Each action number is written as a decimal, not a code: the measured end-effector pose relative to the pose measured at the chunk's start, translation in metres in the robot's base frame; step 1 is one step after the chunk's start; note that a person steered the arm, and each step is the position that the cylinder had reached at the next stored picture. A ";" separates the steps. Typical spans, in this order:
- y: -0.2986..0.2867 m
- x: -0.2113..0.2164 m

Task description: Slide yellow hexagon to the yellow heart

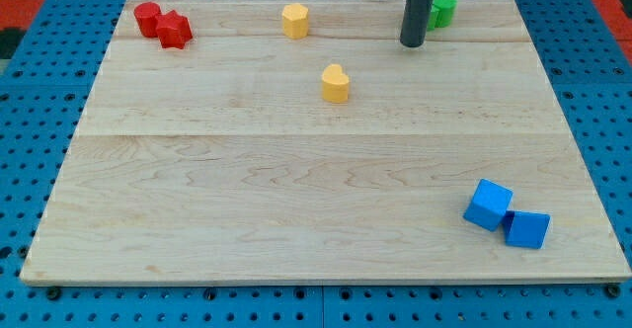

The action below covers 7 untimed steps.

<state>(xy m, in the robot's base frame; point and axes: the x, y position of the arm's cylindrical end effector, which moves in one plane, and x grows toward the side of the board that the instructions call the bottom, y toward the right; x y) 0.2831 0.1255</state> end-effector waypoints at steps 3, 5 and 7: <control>-0.093 -0.072; -0.200 -0.072; -0.119 -0.008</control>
<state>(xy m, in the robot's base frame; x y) 0.2749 0.0066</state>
